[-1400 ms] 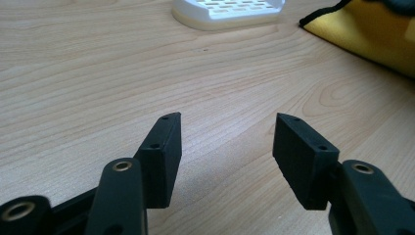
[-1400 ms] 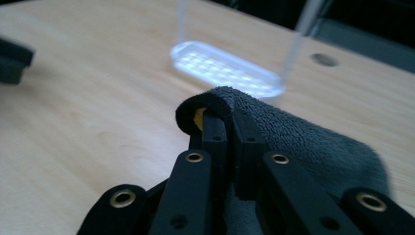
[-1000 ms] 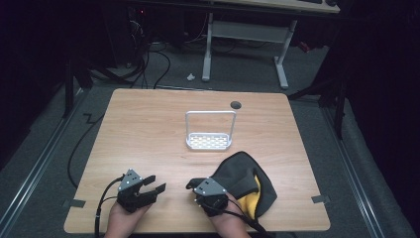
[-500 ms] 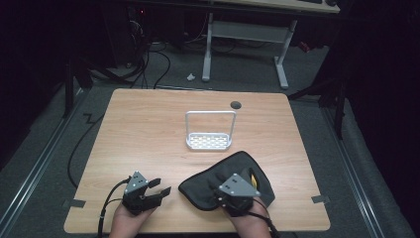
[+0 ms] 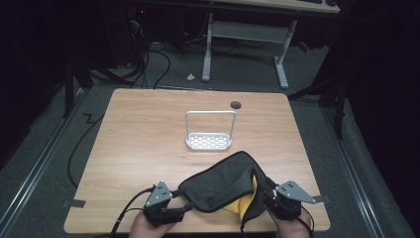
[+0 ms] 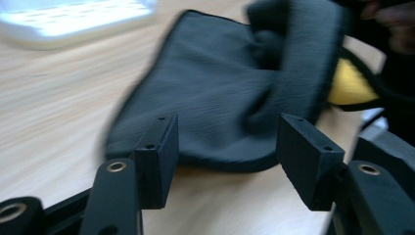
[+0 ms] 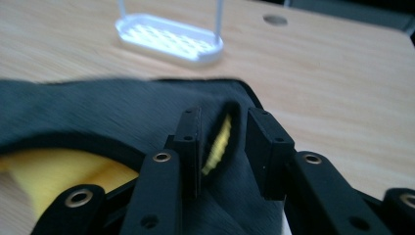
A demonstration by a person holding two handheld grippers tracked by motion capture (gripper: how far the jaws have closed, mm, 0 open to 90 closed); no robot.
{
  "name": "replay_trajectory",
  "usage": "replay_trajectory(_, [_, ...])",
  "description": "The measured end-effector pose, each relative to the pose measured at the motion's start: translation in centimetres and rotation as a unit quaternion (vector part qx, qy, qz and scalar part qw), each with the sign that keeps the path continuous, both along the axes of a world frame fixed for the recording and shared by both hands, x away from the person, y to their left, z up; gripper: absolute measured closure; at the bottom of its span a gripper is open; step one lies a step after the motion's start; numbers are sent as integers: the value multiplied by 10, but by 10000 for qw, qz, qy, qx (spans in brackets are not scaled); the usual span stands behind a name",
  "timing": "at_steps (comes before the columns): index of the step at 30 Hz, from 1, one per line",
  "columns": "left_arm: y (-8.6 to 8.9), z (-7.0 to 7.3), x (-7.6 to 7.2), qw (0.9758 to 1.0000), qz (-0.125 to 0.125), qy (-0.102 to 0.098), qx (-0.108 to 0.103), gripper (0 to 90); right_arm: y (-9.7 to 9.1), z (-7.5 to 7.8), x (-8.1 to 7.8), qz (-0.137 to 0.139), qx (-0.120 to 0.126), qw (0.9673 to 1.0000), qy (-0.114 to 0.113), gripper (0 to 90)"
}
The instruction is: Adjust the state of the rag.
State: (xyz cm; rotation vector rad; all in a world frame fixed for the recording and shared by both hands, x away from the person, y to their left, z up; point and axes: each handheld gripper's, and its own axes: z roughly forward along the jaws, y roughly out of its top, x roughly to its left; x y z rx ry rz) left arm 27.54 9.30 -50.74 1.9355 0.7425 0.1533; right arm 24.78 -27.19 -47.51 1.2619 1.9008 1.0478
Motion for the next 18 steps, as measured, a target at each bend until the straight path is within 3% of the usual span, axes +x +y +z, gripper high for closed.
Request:
replay_trajectory(3, [-24, -3, -7, 9996, -194, 18, 183, 448, -9, -10, 6, -103, 18, 9998, 181, 688])
replay_trajectory(5, [-40, -7, -8, 9988, -371, 183, 272, 448, -11, -11, 8, -112, -7, 9998, 186, 688])
replay_trajectory(7, [-54, -10, -12, 9978, -548, 180, 323, 448, -15, -14, 10, -189, -46, 9996, 220, 690])
replay_trajectory(8, [-67, -14, -15, 9966, -633, 146, 508, 444, -18, -19, 13, -254, -115, 9992, 298, 693])
replay_trajectory(9, [-67, -14, -15, 9966, -633, 146, 508, 448, -18, -19, 13, -254, -115, 9992, 298, 693])
replay_trajectory(10, [-75, -18, -14, 9951, -587, 72, 797, 488, -21, -23, 14, -273, -74, 9987, 434, 695])
replay_trajectory(13, [-73, -19, -9, 9951, -399, 22, 901, 747, -22, -26, 14, -265, -90, 9984, 493, 697])
replay_trajectory(16, [-57, -16, 2, 9959, -165, -63, 884, 822, -17, -30, 15, -203, -191, 9980, 566, 702])
replay_trajectory(17, [-42, -15, 10, 9960, -14, -40, 895, 825, -15, -31, 15, -165, -221, 9978, 601, 704])
replay_trajectory(18, [-42, -15, 10, 9960, -14, -40, 895, 828, -13, -33, 16, -137, -251, 9974, 659, 707])
